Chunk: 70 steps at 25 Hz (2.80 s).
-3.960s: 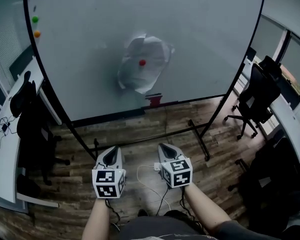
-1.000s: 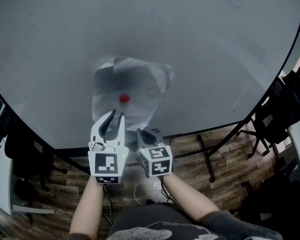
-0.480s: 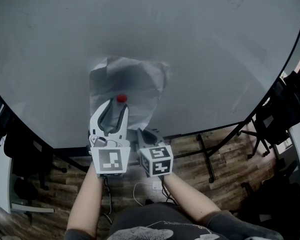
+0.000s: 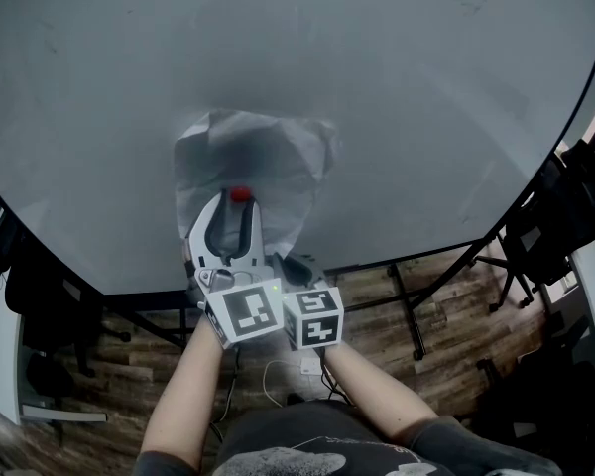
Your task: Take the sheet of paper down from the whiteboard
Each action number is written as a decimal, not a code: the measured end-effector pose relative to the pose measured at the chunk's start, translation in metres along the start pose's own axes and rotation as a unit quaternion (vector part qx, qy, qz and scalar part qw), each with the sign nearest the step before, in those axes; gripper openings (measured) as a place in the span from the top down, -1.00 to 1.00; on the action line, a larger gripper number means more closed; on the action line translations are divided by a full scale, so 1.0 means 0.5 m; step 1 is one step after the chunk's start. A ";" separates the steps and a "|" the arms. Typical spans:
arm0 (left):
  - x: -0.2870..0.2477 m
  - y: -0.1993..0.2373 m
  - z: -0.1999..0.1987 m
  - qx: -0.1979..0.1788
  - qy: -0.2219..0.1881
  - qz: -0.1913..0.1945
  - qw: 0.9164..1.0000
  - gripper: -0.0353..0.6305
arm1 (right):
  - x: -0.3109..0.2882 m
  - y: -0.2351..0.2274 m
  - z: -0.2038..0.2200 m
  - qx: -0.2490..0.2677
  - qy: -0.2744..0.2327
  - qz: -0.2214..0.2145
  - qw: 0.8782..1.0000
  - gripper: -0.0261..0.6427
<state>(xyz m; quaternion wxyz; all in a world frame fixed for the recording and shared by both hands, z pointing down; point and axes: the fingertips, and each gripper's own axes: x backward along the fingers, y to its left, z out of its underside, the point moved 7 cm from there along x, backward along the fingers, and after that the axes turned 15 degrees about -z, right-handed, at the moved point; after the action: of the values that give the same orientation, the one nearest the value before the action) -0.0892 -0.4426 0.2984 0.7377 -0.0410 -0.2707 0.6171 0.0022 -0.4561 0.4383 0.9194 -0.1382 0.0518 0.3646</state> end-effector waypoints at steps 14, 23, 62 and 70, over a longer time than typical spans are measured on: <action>0.015 0.032 0.001 0.080 -0.007 0.018 0.997 0.52 | 0.022 0.002 -0.008 0.008 -0.022 0.015 1.000 0.86; 0.157 0.105 0.124 0.131 0.099 0.030 0.986 0.52 | 0.049 0.064 0.043 0.012 0.009 0.018 1.000 0.86; 0.744 0.254 0.214 0.181 0.235 0.132 0.946 0.52 | 0.433 0.434 0.300 0.004 0.089 0.171 0.981 0.86; 0.813 0.221 0.171 0.169 0.258 0.118 0.944 0.52 | 0.516 0.436 0.322 -0.009 0.085 0.147 0.985 0.86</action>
<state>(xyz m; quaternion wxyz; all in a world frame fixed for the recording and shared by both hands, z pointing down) -0.1884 -0.0607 0.4692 0.7004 -0.1051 0.0445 0.7045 0.0399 -0.0882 0.4944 0.8465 -0.1677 0.1468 0.4834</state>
